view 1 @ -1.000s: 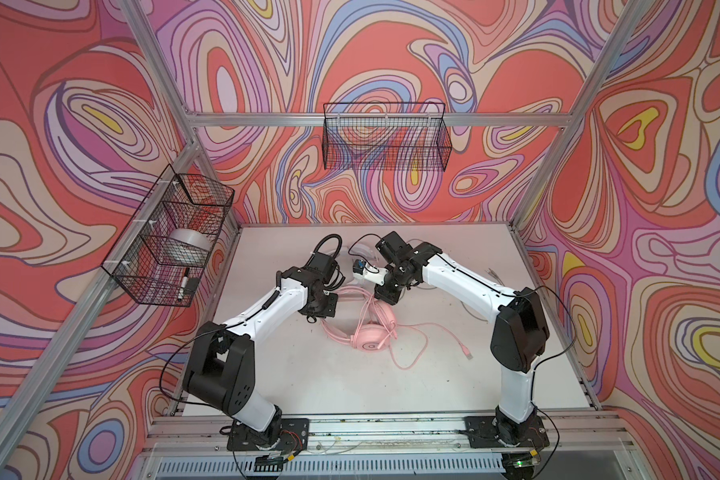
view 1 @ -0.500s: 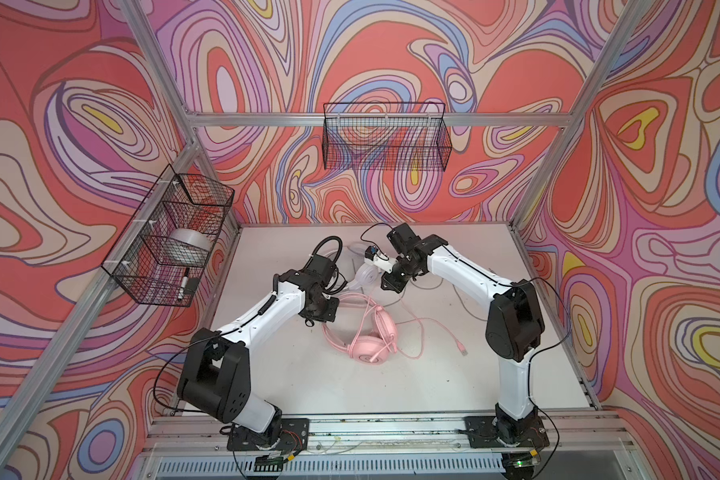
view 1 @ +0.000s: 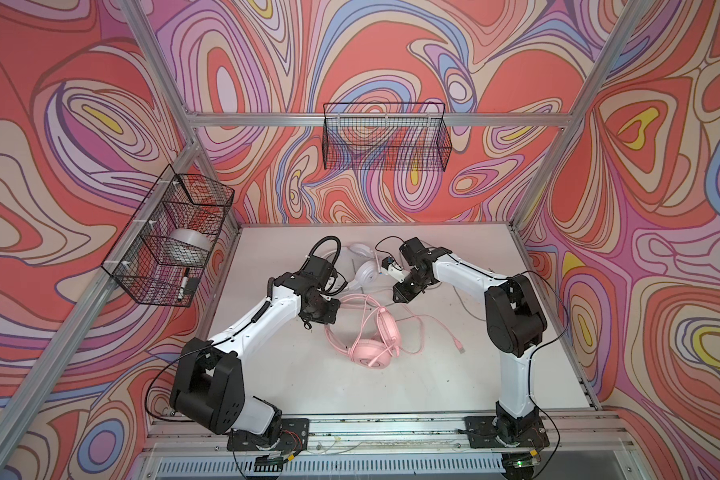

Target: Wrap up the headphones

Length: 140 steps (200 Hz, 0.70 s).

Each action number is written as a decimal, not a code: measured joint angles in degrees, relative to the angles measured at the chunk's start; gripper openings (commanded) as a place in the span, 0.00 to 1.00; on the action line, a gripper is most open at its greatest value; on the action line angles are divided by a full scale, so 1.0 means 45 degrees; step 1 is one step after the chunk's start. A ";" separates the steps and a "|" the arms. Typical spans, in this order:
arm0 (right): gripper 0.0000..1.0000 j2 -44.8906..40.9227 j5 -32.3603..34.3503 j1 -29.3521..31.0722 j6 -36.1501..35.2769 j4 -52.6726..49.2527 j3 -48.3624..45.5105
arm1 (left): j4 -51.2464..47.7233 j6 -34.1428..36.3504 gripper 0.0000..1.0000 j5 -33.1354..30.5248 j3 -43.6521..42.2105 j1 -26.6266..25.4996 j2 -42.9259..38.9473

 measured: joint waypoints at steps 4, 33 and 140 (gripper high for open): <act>0.23 0.0000 0.0000 -0.0005 0.0083 0.0068 -0.0073 | 0.0010 0.0000 0.00 0.0029 0.0000 0.0000 -0.0005; 0.25 0.0000 -0.0073 -0.0019 0.0646 0.0588 -0.0627 | 0.0102 -0.0019 0.00 0.0282 0.0000 0.0092 -0.0117; 0.27 -0.0325 -0.0374 -0.0457 0.1875 0.1632 -0.2278 | 0.0899 -0.0583 0.00 0.1477 -0.0364 0.0884 -0.1103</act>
